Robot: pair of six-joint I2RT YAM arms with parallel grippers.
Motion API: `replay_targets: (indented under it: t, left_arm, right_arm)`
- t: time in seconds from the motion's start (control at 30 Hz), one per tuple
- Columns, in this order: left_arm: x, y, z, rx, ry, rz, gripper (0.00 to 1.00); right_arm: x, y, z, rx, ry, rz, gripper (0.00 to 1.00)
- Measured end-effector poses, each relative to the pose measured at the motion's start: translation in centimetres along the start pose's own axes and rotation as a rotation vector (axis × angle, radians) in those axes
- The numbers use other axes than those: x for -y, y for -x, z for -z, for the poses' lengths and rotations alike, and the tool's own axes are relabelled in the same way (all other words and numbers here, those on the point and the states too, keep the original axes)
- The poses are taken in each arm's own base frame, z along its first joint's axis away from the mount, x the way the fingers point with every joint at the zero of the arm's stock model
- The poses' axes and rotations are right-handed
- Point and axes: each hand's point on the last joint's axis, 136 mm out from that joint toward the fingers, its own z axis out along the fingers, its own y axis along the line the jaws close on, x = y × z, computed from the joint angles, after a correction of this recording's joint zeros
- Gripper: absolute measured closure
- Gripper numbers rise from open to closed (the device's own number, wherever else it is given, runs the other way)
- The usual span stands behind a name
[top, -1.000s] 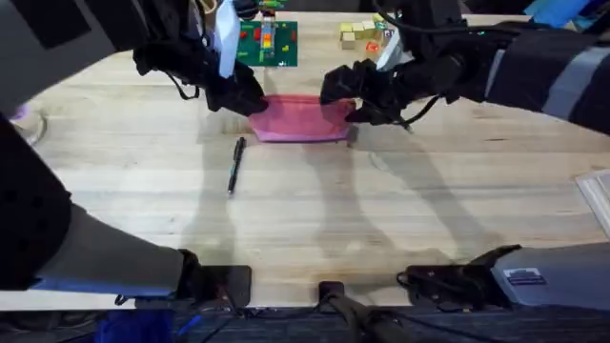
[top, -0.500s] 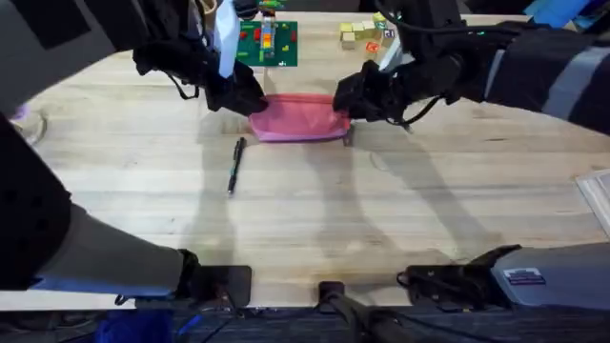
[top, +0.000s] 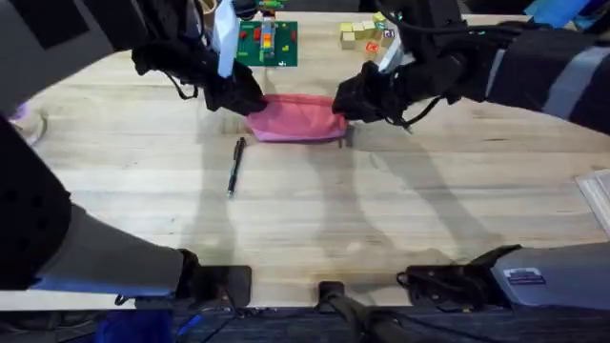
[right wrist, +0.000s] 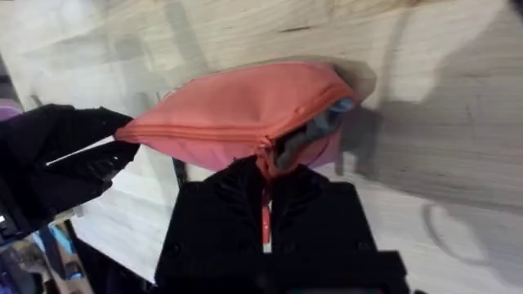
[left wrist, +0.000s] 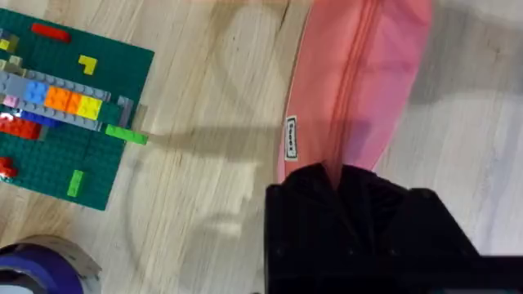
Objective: Unzip the bag, pick up the pens from the table one at a time and place them inside, then zip the bag closed.
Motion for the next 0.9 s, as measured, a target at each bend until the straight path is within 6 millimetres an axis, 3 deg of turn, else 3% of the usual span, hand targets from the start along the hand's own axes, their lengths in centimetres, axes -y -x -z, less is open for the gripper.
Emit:
replay_targets:
  t: [0.37, 0.67, 0.9]
  left_arm:
    - [0.0, 0.0, 0.0, -0.001, 0.001, 0.0, 0.959]
    - [0.2, 0.3, -0.1, 0.013, -0.008, -0.002, 0.959]
    - [0.3, 0.5, -0.1, 0.019, -0.013, -0.005, 0.958]
  right_arm:
    - [0.0, -0.1, 0.5, -0.028, 0.029, -0.015, 0.95]
    - [-0.8, 1.0, 3.0, 0.02, 0.086, -0.011, 0.968]
    - [-0.9, 1.2, 3.5, 0.027, 0.098, -0.013, 0.968]
